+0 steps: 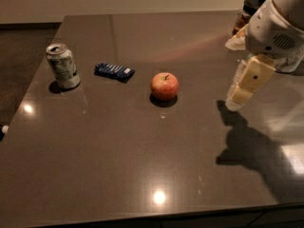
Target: Pick apple
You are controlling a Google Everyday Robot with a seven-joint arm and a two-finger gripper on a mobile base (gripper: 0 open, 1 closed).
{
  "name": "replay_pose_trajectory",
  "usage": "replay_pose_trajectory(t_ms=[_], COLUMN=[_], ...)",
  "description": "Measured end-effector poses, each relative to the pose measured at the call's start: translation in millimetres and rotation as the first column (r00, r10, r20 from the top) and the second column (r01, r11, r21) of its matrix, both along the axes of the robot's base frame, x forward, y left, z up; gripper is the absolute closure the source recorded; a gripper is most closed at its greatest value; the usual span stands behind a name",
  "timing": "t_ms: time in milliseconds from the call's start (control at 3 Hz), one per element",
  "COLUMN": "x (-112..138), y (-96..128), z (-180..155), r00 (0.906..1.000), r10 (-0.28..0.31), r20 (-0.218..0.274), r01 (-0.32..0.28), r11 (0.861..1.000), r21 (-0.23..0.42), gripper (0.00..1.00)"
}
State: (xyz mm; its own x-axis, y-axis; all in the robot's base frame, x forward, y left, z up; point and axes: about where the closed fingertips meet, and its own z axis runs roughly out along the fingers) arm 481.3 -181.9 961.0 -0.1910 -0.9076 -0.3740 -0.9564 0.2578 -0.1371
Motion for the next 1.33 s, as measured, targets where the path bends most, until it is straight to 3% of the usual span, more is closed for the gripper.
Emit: replay_pose_trajectory(t_ms=[333, 667, 1333], x=[24, 43, 65], y=[22, 49, 108], z=[-13, -27, -58], r00=[0.999, 0.9975, 0.9977], r10=[0.024, 0.041, 0.055], r20=[-0.037, -0.058, -0.039], r01=[-0.019, -0.028, -0.042], r11=[0.993, 0.978, 0.959], r21=[0.116, 0.209, 0.28], gripper=[0.0, 0.0, 0.0])
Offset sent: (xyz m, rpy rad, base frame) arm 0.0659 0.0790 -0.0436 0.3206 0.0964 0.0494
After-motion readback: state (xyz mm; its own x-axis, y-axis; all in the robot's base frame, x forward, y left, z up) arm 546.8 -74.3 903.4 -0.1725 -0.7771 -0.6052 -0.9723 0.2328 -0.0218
